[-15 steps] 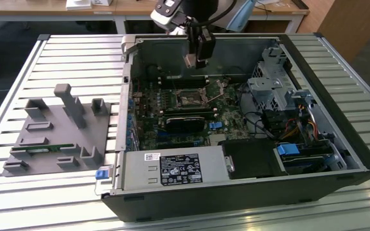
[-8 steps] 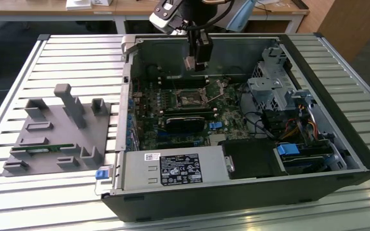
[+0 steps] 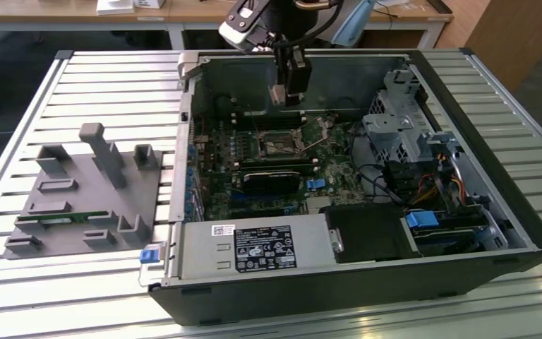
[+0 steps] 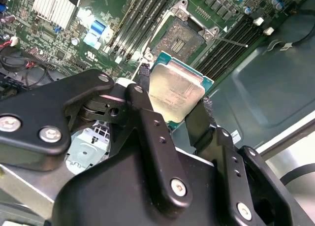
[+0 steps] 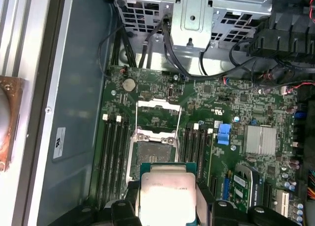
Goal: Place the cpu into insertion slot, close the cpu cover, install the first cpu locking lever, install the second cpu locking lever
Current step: 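Place the cpu into insertion slot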
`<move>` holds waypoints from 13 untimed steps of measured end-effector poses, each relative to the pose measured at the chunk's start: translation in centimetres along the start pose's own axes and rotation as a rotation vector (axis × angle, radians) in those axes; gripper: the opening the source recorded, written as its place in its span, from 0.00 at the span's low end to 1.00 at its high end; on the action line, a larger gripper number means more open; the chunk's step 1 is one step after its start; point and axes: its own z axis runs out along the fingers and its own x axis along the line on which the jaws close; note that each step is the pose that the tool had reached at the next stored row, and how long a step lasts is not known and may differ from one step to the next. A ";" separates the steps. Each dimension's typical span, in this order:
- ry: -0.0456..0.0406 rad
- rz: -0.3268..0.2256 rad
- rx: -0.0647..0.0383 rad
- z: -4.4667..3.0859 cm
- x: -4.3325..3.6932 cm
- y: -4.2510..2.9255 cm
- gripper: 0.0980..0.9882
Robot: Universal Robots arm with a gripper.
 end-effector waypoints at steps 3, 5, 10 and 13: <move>-0.0002 0.000 0.000 0.06 0.00 -0.01 0.49; 0.0000 0.000 0.000 0.11 0.00 -0.01 0.49; 0.0000 0.000 0.000 0.35 -0.01 -0.03 0.49; -0.0001 0.000 0.000 0.52 -0.01 -0.05 0.49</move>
